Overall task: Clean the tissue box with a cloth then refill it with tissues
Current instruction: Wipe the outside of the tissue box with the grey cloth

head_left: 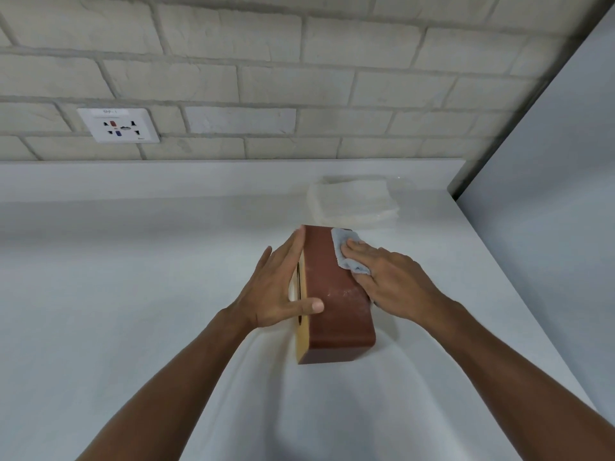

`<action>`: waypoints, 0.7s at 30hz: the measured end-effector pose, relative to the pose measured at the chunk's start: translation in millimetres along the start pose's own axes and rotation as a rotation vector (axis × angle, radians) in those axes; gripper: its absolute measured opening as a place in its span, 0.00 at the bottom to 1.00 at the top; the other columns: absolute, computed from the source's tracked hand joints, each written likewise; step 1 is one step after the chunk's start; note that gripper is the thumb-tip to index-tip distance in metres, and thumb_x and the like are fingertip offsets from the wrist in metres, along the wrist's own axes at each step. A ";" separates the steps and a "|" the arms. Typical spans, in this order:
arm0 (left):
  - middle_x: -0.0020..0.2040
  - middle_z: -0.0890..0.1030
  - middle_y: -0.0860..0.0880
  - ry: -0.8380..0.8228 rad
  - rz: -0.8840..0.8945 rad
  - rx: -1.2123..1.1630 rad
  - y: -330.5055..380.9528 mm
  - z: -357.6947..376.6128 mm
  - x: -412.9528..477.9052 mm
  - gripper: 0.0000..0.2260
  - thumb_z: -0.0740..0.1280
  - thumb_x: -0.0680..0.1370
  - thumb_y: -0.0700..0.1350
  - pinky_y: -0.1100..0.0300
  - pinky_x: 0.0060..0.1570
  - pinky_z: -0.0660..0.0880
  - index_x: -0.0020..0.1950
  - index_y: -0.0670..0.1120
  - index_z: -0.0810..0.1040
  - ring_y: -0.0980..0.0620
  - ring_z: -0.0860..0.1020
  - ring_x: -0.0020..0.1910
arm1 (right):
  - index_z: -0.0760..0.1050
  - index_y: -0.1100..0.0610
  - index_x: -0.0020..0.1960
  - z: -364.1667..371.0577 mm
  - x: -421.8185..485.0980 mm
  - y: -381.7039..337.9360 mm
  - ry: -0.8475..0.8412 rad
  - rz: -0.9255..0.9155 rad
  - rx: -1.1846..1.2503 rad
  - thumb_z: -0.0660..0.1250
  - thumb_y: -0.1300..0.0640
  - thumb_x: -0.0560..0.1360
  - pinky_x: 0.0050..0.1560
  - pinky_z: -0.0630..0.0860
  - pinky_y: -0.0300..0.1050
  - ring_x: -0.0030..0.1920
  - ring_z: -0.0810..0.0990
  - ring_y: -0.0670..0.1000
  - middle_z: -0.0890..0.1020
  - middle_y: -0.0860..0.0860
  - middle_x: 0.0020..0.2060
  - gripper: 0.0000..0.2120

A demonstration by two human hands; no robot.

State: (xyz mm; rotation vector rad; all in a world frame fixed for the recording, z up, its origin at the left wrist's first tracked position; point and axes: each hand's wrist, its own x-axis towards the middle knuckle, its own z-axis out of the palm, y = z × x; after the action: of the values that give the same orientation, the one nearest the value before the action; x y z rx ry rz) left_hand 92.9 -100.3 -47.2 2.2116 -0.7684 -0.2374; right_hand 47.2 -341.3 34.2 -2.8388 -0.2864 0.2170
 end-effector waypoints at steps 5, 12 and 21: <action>0.85 0.52 0.58 0.151 -0.150 -0.110 7.2 -11.6 15.6 0.33 0.50 0.83 0.69 0.46 0.82 0.53 0.85 0.58 0.48 0.61 0.51 0.82 | 0.59 0.41 0.77 4.6 -2.5 5.7 0.019 -0.007 0.018 0.56 0.48 0.83 0.70 0.69 0.52 0.76 0.61 0.45 0.59 0.38 0.77 0.23; 0.86 0.51 0.50 0.011 0.046 0.425 8.0 -26.9 22.3 0.36 0.38 0.81 0.70 0.42 0.82 0.48 0.86 0.54 0.47 0.51 0.53 0.84 | 0.56 0.40 0.78 1.0 -3.2 3.2 0.002 0.006 -0.042 0.54 0.46 0.83 0.72 0.66 0.48 0.78 0.56 0.44 0.57 0.36 0.77 0.23; 0.85 0.39 0.52 -0.146 0.134 0.534 -7.1 -38.6 15.6 0.58 0.44 0.66 0.86 0.43 0.82 0.40 0.84 0.51 0.36 0.53 0.43 0.84 | 0.59 0.47 0.78 8.8 -6.8 -18.4 0.005 -0.129 -0.070 0.52 0.48 0.82 0.76 0.55 0.47 0.79 0.55 0.47 0.60 0.44 0.78 0.24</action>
State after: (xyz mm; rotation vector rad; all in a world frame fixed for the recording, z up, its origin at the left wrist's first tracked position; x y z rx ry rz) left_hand 123.7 -82.3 -24.7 2.6448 -1.1627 -0.1376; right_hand 35.8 -323.1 32.0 -2.8759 -0.4832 0.1759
